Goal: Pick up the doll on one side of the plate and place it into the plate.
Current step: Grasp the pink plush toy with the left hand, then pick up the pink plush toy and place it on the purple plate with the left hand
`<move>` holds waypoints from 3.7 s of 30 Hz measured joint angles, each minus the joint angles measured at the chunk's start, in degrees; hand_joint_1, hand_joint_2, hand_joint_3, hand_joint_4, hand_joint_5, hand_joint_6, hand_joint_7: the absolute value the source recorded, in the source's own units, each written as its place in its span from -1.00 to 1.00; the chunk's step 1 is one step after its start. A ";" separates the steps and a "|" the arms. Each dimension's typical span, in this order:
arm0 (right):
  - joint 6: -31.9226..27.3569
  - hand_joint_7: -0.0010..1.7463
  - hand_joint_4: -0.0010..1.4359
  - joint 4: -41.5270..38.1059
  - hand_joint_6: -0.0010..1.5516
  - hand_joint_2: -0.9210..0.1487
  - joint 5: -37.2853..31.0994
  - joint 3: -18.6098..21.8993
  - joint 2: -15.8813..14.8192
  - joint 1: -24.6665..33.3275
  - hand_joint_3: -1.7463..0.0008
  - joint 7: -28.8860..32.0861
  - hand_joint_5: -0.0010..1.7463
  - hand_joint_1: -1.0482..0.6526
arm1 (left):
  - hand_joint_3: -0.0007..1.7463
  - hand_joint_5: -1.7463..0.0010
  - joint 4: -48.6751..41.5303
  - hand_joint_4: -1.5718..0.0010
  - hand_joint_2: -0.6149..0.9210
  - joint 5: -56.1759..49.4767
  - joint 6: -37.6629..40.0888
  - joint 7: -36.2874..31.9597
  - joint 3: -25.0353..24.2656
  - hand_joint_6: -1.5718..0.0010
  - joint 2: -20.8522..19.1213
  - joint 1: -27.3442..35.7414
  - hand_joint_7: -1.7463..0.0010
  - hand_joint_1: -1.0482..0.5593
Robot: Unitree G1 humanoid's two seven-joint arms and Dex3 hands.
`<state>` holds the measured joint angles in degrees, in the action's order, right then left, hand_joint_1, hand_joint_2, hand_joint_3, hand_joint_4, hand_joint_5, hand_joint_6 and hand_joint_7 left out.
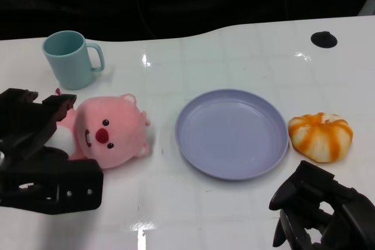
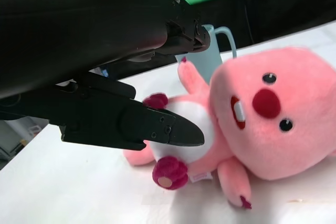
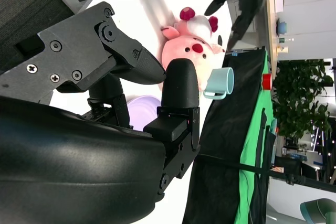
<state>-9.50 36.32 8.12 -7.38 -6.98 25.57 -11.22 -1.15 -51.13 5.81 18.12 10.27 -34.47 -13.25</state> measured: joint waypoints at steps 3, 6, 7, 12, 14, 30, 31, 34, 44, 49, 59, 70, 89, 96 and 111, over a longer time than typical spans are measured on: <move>0.00 0.78 -0.15 0.34 -0.38 -0.44 0.01 -0.09 0.04 0.22 -0.28 0.00 1.00 -0.05 | -0.98 0.69 -3.73 0.99 1.00 -0.01 -0.10 0.07 2.07 0.79 0.01 -2.78 1.00 -0.64; -0.01 0.78 -0.15 0.67 -0.38 -0.44 -0.02 -0.18 0.04 0.33 -0.29 0.01 1.00 -0.05 | -0.99 0.70 -8.16 0.98 1.00 0.13 -0.45 0.07 3.89 0.79 0.08 -5.31 1.00 -0.65; -0.01 0.78 -0.14 0.73 -0.38 -0.44 -0.05 -0.21 0.03 0.37 -0.29 0.01 1.00 -0.05 | -0.99 0.70 -9.84 0.98 1.00 0.16 -0.70 0.05 4.56 0.80 0.16 -6.19 1.00 -0.65; -0.56 0.78 -0.13 1.12 -0.37 -0.43 -0.11 -0.31 0.04 0.46 -0.29 0.12 1.00 -0.05 | -0.96 0.74 -20.31 0.96 1.00 0.09 -1.47 -0.02 8.80 0.81 1.67 -12.13 1.00 -0.62; -0.86 0.78 -0.13 1.33 -0.37 -0.43 -0.11 -0.36 0.04 0.41 -0.29 0.14 1.00 -0.06 | -0.96 0.79 -25.87 0.91 1.00 0.22 -1.47 -0.18 10.21 0.79 3.05 -14.85 0.99 -0.57; -1.07 0.77 -0.13 2.60 -0.36 -0.41 -0.11 -0.37 -0.03 1.22 -0.29 0.13 1.00 -0.06 | -0.81 -0.23 -51.45 0.11 1.00 4.60 -7.34 -14.29 16.10 -0.28 8.34 -24.42 0.77 -0.06; -1.06 0.76 -0.13 2.58 -0.36 -0.41 -0.11 -0.37 -0.03 1.22 -0.29 0.10 1.00 -0.06 | -0.81 -0.45 -52.13 0.08 1.00 4.62 -8.23 -15.78 16.33 -0.37 8.35 -24.47 0.73 -0.04; -1.04 0.76 -0.13 2.38 -0.35 -0.42 -0.11 -0.38 -0.03 1.21 -0.29 0.07 1.00 -0.07 | -0.66 -0.91 -54.32 0.09 1.00 4.78 -10.41 -20.79 16.94 -0.23 8.59 -24.56 0.22 -0.02; -0.99 0.78 -0.13 2.34 -0.37 -0.38 -0.32 -1.47 0.19 2.24 -0.35 0.47 1.00 -0.04 | -0.63 -1.00 -53.83 -0.05 1.00 8.90 -13.34 -31.62 15.09 0.28 8.61 -21.37 -0.99 0.03; -1.76 0.79 -0.14 3.01 -0.37 -0.38 -0.52 -1.84 0.30 2.09 -0.35 1.12 1.00 -0.05 | -0.04 -1.00 -51.54 -0.14 0.70 13.27 -14.13 -32.60 11.58 0.16 8.72 -19.46 -1.00 0.04; -1.89 0.80 -0.15 1.36 -0.38 -0.40 -0.53 -2.41 0.53 0.27 -0.33 1.32 1.00 -0.05 | 0.12 -1.00 -40.49 -0.18 0.57 15.93 -12.51 -31.55 7.92 0.15 8.69 -18.71 -1.00 -0.02; -1.61 0.78 -0.15 1.20 -0.38 -0.42 -0.75 -2.45 0.61 1.23 -0.30 1.48 1.00 -0.06 | -0.05 -1.00 -25.62 -0.17 0.58 15.75 -9.53 -26.28 7.05 0.17 10.30 -16.53 -1.00 0.03; -1.89 0.79 -0.14 3.76 -0.37 -0.41 -0.12 -2.11 0.39 3.13 -0.30 0.97 1.00 -0.06 | 0.07 -1.00 -24.72 -0.18 0.49 14.65 -3.80 -18.34 13.00 0.13 22.69 -23.85 -1.00 0.00; -1.90 0.78 -0.14 3.82 -0.37 -0.41 -0.12 -2.42 0.34 3.29 -0.30 0.89 1.00 -0.07 | 0.14 -1.00 -29.94 -0.16 0.48 13.33 -2.94 -17.48 16.13 0.10 25.90 -26.48 -1.00 0.04; -2.85 0.79 -0.12 4.52 -0.35 -0.39 -0.26 -3.45 0.36 2.90 -0.30 1.30 1.00 -0.09 | -0.66 0.55 -30.86 0.64 0.99 15.95 -6.55 -7.76 16.54 0.53 25.14 -28.33 0.99 -0.45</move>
<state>-12.36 40.84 7.86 -10.83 -6.61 28.47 -9.93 -32.01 -35.18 -0.74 10.35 26.81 -9.33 -41.57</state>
